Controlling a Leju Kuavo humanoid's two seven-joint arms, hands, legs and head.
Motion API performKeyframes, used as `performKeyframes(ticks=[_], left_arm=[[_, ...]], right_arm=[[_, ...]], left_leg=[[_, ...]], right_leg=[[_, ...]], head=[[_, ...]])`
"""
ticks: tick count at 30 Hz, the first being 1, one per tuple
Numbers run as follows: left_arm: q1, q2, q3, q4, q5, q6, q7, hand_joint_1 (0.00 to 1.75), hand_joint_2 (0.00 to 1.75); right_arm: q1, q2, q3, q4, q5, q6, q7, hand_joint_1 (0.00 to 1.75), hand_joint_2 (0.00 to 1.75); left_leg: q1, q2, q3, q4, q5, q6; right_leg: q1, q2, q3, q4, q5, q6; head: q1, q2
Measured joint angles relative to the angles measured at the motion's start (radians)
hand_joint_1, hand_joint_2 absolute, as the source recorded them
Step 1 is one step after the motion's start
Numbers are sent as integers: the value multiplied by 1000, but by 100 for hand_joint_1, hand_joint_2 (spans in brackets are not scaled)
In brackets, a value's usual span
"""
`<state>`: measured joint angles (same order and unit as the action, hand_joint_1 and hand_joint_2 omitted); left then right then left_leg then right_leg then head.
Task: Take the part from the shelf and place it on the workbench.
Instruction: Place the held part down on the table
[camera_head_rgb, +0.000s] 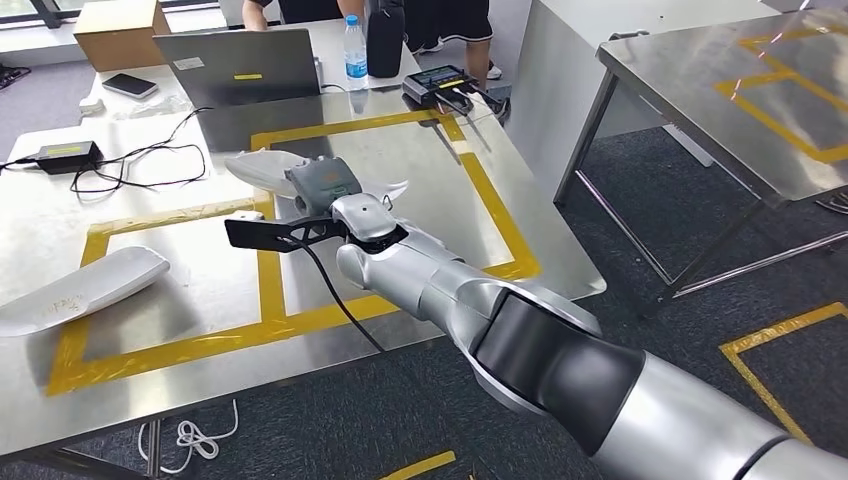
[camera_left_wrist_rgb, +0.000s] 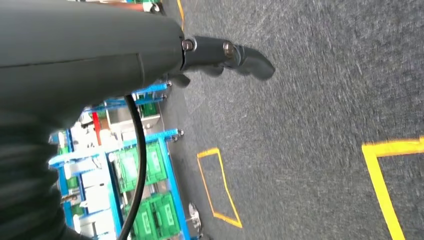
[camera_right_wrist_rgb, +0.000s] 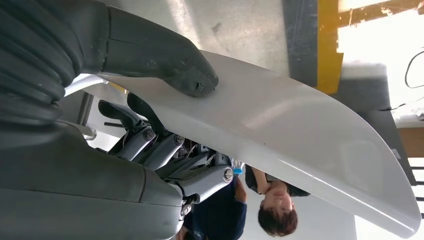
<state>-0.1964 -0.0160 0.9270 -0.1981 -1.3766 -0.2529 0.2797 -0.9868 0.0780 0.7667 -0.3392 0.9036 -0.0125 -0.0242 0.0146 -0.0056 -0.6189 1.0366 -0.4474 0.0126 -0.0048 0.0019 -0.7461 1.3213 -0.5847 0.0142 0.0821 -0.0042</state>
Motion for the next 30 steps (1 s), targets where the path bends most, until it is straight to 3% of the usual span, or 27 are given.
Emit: performKeyframes(ticks=[1, 2, 3, 5, 7, 10, 11, 13, 15, 16, 17, 18, 20, 22, 23, 26, 28, 30], left_arm=[[0, 0, 0, 0, -1, 0, 0, 0, 175], [1, 0, 0, 0, -1, 0, -1, 0, 175], [1, 0, 0, 0, -1, 0, -1, 0, 175], [0, -3, 0, 0, -2, 0, -2, 0, 175], [-2, -5, 0, 0, -2, 0, -2, 0, 175], [-3, -5, 0, 0, -2, 0, -2, 0, 175], [-4, -5, 0, 0, -3, 0, -2, 0, 175], [-5, -4, 0, 0, -4, 0, 0, 0, 175], [-5, -3, 0, 0, -5, 0, 3, 0, 175], [-4, -3, 0, 0, -6, 0, 4, 0, 175], [-3, -3, 0, 0, -6, 0, 5, 0, 175], [-4, -2, 0, 0, -6, 0, 5, 0, 175], [-6, -3, 0, 0, -6, 0, 4, 0, 175], [-8, -4, 0, 1, -6, 0, 2, 0, 175], [-9, -4, 0, 1, -6, 0, 0, 0, 175], [-9, -7, 0, 2, -6, 0, -10, 0, 175], [-9, -8, 0, 2, -7, 0, -20, 0, 175], [-9, -9, 0, 2, -8, 0, -27, 0, 175]], right_arm=[[3, -1, 0, 1, 0, 1, 0, 175, 175], [4, -2, -1, 2, 0, 1, 0, 175, 175], [4, -4, -2, 3, 0, 1, 0, 175, 175], [1, -6, -4, 3, 1, 1, 0, 175, 175], [-1, -7, -5, 3, 2, 1, 1, 175, 175], [-1, -10, -7, 5, 3, 1, 2, 175, 175], [-2, -10, -8, 5, 4, 1, 2, 175, 175], [-1, -10, -9, 6, 4, 2, 3, 175, 175], [5, -10, -10, 8, 5, 6, 8, 175, 175], [8, -11, -11, 10, 6, 8, 11, 175, 175], [10, -11, -11, 12, 6, 10, 14, 175, 175], [11, -11, -12, 14, 6, 12, 17, 175, 175], [9, -11, -13, 15, 7, 16, 25, 175, 175], [8, -12, -14, 17, 7, 22, 36, 175, 175], [9, -13, -15, 19, 8, 25, 42, 175, 175], [11, -18, -21, 26, 8, 32, 65, 175, 175], [11, -22, -25, 31, 8, 39, 81, 175, 175], [13, -27, -31, 36, 7, 46, 95, 87, 87]], left_leg=[[-1, -3, 6, 0, -5, 0], [-3, -5, 15, 0, -10, -1], [-4, -7, 23, 0, -16, -3], [-7, -10, 34, 0, -27, -10], [-6, -10, 37, -2, -33, -22], [-5, -8, 38, 8, -45, -38], [-5, -6, 23, 41, -60, -42], [-3, -4, -45, 158, -100, -49], [-1, -3, -114, 251, -110, -55], [0, -2, -126, 251, -88, -57], [2, -1, -119, 213, -49, -58], [4, 1, -97, 147, -6, -60], [3, 3, -49, 39, 39, -57], [1, 1, -32, 9, 34, -45], [2, -1, -32, 6, 34, -38], [1, -5, -32, 3, 33, -33], [1, -6, -30, 3, 29, -28], [0, -6, -28, 3, 26, -23]], right_leg=[[0, 0, -8, -12, 27, -3], [2, 0, 6, -65, 72, -9], [5, 1, 31, -140, 120, -17], [12, 1, 84, -261, 170, -32], [18, 2, 101, -292, 164, -38], [13, 3, 119, -310, 161, -46], [10, 3, 129, -317, 160, -50], [7, 2, 143, -320, 152, -56], [6, 2, 151, -316, 140, -56], [5, 2, 156, -313, 133, -55], [4, 3, 162, -309, 126, -52], [2, 3, 169, -304, 116, -48], [3, 4, 174, -293, 100, -37], [8, 5, 171, -289, 94, -28], [9, 5, 171, -290, 95, -30], [11, 3, 178, -300, 96, -43], [11, 2, 183, -306, 96, -44], [11, 2, 186, -310, 95, -44]], head=[[0, 0], [1, 0], [2, 0], [0, 0], [-2, 0], [-2, 0], [-4, 0], [-7, 0], [-8, 0], [-8, 0], [-8, 0], [-8, 0], [-12, 0], [-14, 0], [-13, 0], [-8, 0], [-7, 0], [-7, 0]])
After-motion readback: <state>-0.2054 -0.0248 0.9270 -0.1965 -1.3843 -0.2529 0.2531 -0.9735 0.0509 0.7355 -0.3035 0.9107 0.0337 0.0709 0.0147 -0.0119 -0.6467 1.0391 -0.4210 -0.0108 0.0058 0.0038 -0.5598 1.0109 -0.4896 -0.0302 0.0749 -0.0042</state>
